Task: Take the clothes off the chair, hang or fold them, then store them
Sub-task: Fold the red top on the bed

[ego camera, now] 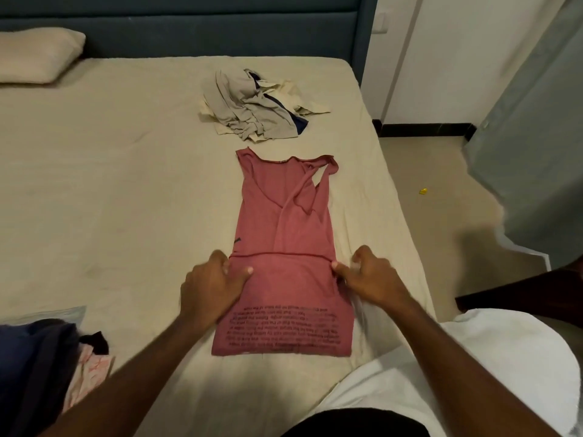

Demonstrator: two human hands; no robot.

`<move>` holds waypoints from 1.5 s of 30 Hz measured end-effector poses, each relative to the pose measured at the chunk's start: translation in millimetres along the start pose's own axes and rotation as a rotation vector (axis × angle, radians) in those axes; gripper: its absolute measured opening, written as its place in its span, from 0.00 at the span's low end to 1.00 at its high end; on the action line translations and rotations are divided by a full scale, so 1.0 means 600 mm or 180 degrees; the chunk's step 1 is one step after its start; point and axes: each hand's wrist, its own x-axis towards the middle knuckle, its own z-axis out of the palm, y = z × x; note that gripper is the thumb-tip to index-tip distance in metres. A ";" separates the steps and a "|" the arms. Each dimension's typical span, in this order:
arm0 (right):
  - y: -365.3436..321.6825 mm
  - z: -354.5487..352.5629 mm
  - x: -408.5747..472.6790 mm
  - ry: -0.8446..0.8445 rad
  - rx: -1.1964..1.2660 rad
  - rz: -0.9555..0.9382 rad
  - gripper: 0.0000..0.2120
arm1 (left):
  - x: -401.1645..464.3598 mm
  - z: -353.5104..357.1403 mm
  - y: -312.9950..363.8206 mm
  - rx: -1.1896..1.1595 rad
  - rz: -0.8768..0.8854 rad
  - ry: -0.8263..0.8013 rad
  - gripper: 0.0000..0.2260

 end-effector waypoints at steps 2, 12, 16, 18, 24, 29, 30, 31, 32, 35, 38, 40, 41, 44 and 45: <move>-0.005 -0.016 0.048 0.0244 0.0060 -0.0139 0.22 | 0.057 0.005 0.031 0.0004 0.0253 0.0118 0.21; -0.057 -0.087 0.352 0.0095 -0.0174 -0.0901 0.14 | 0.280 0.103 0.224 0.0062 0.1600 -0.0384 0.15; -0.093 -0.105 0.430 0.0131 0.0026 -0.0869 0.15 | 0.305 0.146 0.277 0.0170 0.1276 -0.0392 0.22; -0.105 -0.104 0.458 0.0135 -0.0008 -0.0846 0.16 | 0.307 0.156 0.293 0.0236 0.1137 -0.0439 0.19; -0.156 -0.118 0.510 0.0803 0.0305 -0.0842 0.05 | 0.331 0.154 0.267 -0.0696 0.0554 -0.0205 0.08; -0.233 -0.107 0.546 0.0499 0.0017 -0.0870 0.13 | 0.338 0.129 0.226 -0.0620 0.0256 -0.0152 0.06; -0.242 -0.101 0.548 0.0363 -0.0353 -0.0834 0.17 | 0.341 0.122 0.215 -0.0685 0.0249 -0.0077 0.06; -0.248 -0.094 0.549 0.0332 -0.0795 -0.0807 0.20 | 0.343 0.114 0.202 -0.0764 0.0200 0.0028 0.07; -0.255 -0.086 0.550 0.0434 -0.1134 -0.0819 0.20 | 0.349 0.105 0.185 -0.0824 0.0138 0.0184 0.08; -0.275 -0.063 0.546 0.0771 -0.1293 -0.0855 0.15 | 0.367 0.079 0.125 -0.1010 -0.0202 0.0528 0.07; -0.272 -0.042 0.532 0.0998 -0.0766 -0.1042 0.08 | 0.363 0.061 0.085 -0.1312 -0.0395 0.0341 0.06; -0.247 -0.040 0.503 0.1181 -0.0202 -0.1187 0.03 | 0.340 0.057 0.064 -0.1491 -0.0211 0.0236 0.06; -0.226 -0.042 0.484 0.1240 0.0016 -0.1313 0.02 | 0.325 0.056 0.053 -0.1563 -0.0049 0.0222 0.06; -0.139 -0.042 0.388 0.1190 0.0164 -0.1856 0.04 | 0.253 0.047 0.009 -0.1546 0.0622 0.0304 0.07; -0.108 -0.038 0.346 0.1068 0.0152 -0.2056 0.07 | 0.227 0.044 -0.007 -0.1407 0.0862 0.0290 0.08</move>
